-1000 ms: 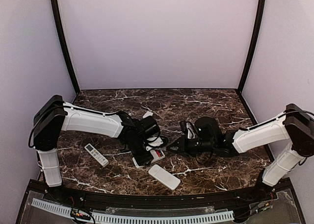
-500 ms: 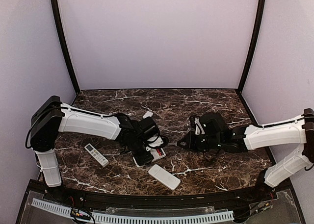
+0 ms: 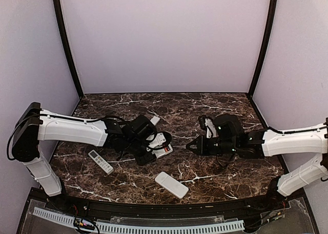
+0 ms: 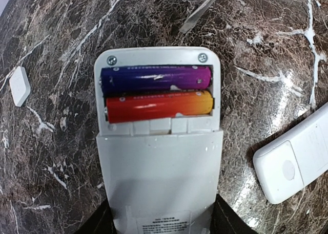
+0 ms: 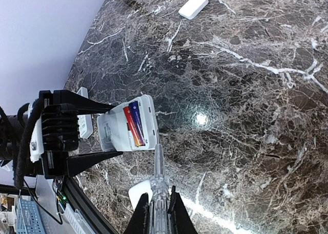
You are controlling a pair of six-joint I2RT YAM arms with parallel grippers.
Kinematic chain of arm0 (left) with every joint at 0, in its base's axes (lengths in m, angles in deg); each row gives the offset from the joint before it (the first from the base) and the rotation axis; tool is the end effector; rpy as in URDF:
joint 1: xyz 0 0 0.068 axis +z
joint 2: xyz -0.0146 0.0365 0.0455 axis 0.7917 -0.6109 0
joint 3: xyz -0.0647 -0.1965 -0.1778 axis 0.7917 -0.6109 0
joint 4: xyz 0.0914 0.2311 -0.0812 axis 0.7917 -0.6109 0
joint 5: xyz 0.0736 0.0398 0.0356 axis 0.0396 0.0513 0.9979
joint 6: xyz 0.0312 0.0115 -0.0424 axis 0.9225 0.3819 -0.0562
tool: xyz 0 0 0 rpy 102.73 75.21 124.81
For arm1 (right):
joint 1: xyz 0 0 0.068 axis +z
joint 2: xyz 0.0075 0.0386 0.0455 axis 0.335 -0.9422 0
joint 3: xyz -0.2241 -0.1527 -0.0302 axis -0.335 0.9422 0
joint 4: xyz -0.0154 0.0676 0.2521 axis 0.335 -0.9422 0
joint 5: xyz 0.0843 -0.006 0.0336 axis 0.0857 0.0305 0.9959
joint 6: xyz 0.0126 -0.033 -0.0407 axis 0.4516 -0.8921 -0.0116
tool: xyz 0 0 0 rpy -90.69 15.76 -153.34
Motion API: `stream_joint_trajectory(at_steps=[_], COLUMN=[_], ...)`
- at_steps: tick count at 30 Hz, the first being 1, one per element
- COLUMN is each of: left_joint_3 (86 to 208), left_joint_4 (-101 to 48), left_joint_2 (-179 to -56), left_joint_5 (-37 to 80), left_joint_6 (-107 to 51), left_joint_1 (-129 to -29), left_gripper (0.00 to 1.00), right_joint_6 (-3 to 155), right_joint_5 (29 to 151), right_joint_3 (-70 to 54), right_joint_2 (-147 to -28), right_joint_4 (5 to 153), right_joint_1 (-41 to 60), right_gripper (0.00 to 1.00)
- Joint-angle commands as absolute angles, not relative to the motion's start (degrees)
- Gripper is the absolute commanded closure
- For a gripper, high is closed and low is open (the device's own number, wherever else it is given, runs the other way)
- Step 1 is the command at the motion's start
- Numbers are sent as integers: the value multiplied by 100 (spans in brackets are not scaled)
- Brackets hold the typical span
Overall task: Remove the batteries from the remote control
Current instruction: Remove the battery from the remote control without the battery cover.
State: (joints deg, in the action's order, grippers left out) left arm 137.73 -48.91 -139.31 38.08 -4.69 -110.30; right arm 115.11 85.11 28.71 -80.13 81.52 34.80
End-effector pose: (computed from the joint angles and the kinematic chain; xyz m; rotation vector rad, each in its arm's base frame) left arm 0.1912 -0.2960 0.1992 1.3827 2.0938 -0.1520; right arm 0.1582 0.2233 0.2187 -0.1965 2.3269 1.0149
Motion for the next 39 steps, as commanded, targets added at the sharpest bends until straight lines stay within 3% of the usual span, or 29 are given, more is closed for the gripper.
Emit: stream_joint_trajectory(at_steps=[1, 24, 39], left_joint_3=[13608, 13635, 13669], left_joint_4=[-4679, -4775, -4820], left_joint_2=[-13744, -13790, -13885], left_joint_5=[3986, 3751, 3779], left_joint_6=[-61, 68, 17], left_joint_1=[-11080, -11080, -11088], left_gripper=[94, 95, 95], right_joint_6=[11077, 10676, 10891], right_joint_5=[8593, 8929, 10678], right_joint_3=[2524, 2112, 2402], right_joint_2=[-8105, -8841, -9363], right_joint_4=[8136, 8206, 9058], right_joint_1=[3508, 3477, 2872], right_gripper=[100, 100, 100])
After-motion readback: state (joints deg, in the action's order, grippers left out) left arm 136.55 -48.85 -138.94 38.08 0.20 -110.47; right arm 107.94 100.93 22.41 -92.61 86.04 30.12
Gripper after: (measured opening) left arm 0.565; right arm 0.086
